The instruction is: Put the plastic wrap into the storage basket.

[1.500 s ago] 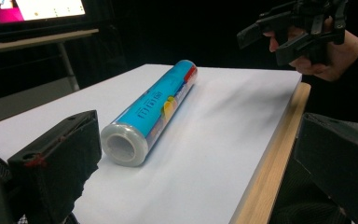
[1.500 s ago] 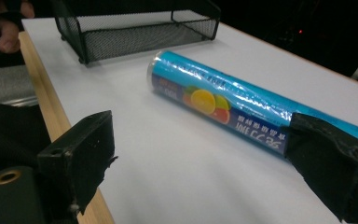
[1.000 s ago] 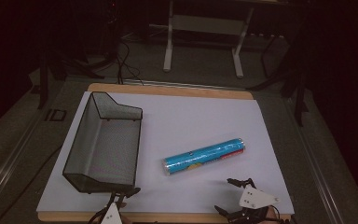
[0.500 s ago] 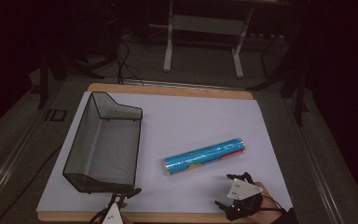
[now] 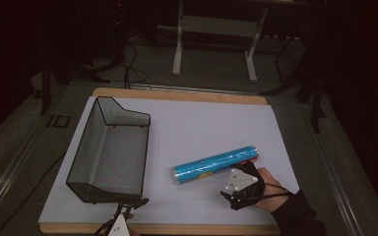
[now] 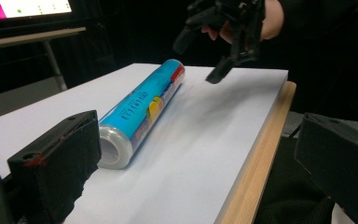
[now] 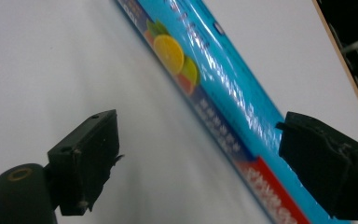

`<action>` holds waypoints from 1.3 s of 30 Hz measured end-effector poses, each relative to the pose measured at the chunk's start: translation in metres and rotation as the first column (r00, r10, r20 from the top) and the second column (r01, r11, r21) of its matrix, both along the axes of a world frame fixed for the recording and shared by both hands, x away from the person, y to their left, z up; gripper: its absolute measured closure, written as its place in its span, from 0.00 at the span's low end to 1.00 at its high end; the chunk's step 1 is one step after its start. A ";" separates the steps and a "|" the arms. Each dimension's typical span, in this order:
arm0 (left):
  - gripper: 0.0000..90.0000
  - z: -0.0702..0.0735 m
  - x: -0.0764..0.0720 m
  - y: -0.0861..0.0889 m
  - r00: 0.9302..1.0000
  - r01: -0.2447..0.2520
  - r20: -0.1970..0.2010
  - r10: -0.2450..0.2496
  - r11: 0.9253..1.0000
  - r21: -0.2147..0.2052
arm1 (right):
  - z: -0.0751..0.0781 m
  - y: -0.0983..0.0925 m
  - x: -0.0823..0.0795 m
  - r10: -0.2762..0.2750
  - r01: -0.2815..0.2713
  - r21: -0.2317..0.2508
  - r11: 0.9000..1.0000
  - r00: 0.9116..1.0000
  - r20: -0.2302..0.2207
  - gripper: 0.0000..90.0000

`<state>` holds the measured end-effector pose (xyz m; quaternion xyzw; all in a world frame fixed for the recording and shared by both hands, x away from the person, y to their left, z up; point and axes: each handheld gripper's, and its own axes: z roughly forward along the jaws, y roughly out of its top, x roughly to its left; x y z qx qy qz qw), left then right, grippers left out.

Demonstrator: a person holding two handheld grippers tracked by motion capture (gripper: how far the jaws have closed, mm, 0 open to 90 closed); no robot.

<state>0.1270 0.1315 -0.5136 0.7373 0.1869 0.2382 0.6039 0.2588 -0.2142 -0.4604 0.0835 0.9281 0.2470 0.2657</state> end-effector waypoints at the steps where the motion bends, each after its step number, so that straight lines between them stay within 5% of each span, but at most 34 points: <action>1: 0.01 0.000 0.000 0.000 1.000 -0.001 0.000 0.001 1.000 0.001 | 0.000 0.004 0.002 0.011 -0.011 -0.008 1.000 1.000 0.001 0.13; 8: 0.01 0.000 0.000 0.001 1.000 -0.003 0.003 0.003 1.000 0.006 | -0.003 0.026 0.014 0.056 -0.056 -0.107 0.993 0.998 -0.005 0.14; 14: 0.01 0.000 -0.001 0.000 1.000 -0.005 0.006 0.005 1.000 0.012 | -0.008 0.041 0.026 0.088 -0.089 -0.200 0.976 0.996 -0.013 0.14; 20: 0.01 -0.001 -0.001 0.000 1.000 -0.005 0.004 0.005 1.000 0.017 | 0.000 0.053 0.047 0.086 -0.101 -0.246 0.964 0.994 -0.072 0.14; 31: 0.01 -0.001 -0.001 0.001 1.000 -0.003 0.004 0.002 1.000 0.015 | -0.026 0.082 0.071 0.121 -0.156 -0.453 0.878 0.987 -0.104 0.16; 32: 0.01 -0.001 -0.001 0.001 1.000 -0.003 0.004 0.002 1.000 0.015 | -0.026 0.082 0.071 0.121 -0.156 -0.453 0.878 0.987 -0.104 0.16; 33: 0.01 0.000 -0.002 0.001 1.000 -0.003 0.005 0.003 1.000 0.016 | -0.032 0.082 0.079 0.111 -0.150 -0.509 0.847 0.988 -0.106 0.19; 34: 0.01 -0.001 -0.002 0.001 1.000 -0.003 0.005 0.003 1.000 0.016 | -0.032 0.082 0.079 0.111 -0.150 -0.509 0.847 0.988 -0.106 0.19; 39: 0.01 -0.001 -0.001 0.000 1.000 0.001 0.005 -0.001 1.000 0.021 | -0.036 0.080 0.091 0.098 -0.149 -0.580 0.801 0.988 -0.119 0.22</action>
